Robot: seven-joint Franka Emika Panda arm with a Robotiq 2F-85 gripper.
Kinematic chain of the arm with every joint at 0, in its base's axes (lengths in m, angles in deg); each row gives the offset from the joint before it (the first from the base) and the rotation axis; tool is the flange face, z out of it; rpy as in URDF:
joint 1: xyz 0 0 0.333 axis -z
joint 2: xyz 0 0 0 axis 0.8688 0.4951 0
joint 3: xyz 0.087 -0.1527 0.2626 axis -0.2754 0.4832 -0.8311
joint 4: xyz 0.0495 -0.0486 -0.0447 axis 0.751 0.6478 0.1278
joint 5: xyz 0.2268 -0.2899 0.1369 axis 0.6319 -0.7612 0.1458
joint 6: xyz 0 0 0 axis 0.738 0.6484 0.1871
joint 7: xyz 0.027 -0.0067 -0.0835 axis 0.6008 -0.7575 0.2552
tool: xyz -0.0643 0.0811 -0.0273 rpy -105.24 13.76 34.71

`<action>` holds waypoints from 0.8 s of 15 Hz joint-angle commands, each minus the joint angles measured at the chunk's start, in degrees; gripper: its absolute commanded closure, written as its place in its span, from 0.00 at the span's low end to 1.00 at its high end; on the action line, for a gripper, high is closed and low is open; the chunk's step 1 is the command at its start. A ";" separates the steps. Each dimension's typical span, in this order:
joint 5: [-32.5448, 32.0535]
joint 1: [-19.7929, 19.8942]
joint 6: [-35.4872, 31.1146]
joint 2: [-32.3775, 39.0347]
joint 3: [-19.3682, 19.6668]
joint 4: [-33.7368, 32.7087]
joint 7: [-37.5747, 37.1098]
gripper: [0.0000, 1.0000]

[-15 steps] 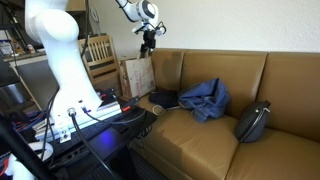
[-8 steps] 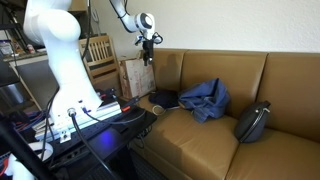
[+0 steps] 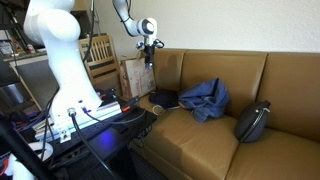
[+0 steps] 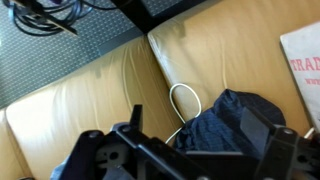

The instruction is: Put the grey clothing on the denim trousers

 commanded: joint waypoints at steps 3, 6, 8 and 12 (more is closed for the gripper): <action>7.70 -2.16 -18.17 16.97 0.23 -8.75 -3.43 0.00; 7.62 -3.66 -21.33 23.06 2.25 -12.40 -6.60 0.00; 7.21 -3.85 -20.93 21.65 1.93 -10.40 -5.41 0.00; 4.60 -6.39 -20.02 22.46 4.44 -11.33 -6.81 0.00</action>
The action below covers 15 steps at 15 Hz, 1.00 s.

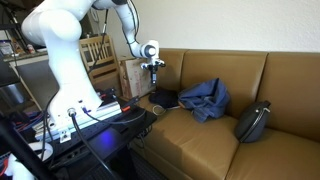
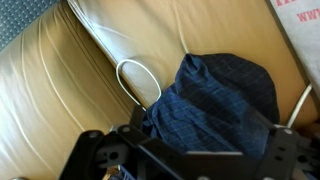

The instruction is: Put the grey clothing on the denim trousers

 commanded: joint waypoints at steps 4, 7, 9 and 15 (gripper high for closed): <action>-0.36 -3.97 -7.92 9.63 2.90 -6.38 -2.76 0.00; 1.20 -5.02 -13.54 15.16 3.11 -11.24 -4.87 0.00; 1.77 -5.50 -14.95 18.70 3.78 -14.80 -6.40 0.00; 2.35 -2.74 -11.46 25.67 1.59 -23.25 -5.19 0.00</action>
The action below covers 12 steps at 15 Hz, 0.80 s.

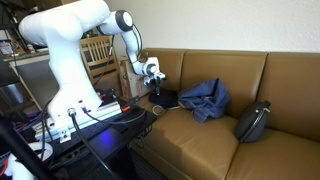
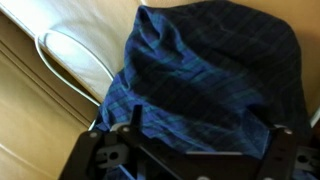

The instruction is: Put the grey clothing on the denim trousers

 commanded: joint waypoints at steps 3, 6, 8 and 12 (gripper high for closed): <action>0.90 2.47 4.54 5.15 -2.53 -7.59 3.21 0.00; 0.70 2.67 6.36 6.83 -2.59 -9.91 3.81 0.25; 0.91 3.07 6.76 7.64 -2.73 -11.04 4.03 0.34; 1.03 3.38 6.71 8.32 -2.43 -12.29 3.57 0.62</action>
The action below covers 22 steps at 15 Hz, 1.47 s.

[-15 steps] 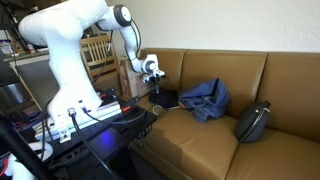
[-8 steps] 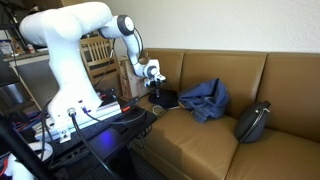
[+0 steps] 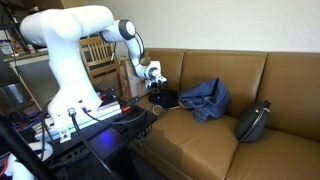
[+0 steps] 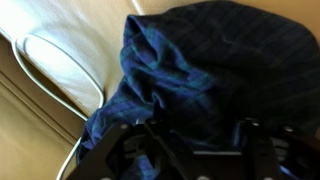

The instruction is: Put the grey clothing on the denim trousers

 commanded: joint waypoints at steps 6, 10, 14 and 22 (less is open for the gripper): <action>1.21 4.81 5.70 -1.23 -3.74 -2.13 3.65 0.99; 1.27 8.62 6.84 -10.00 -6.12 5.82 6.28 0.98; 1.27 11.33 2.38 -20.65 -5.54 15.03 5.94 0.98; 13.28 16.23 -10.56 -40.48 -2.39 30.20 5.50 0.98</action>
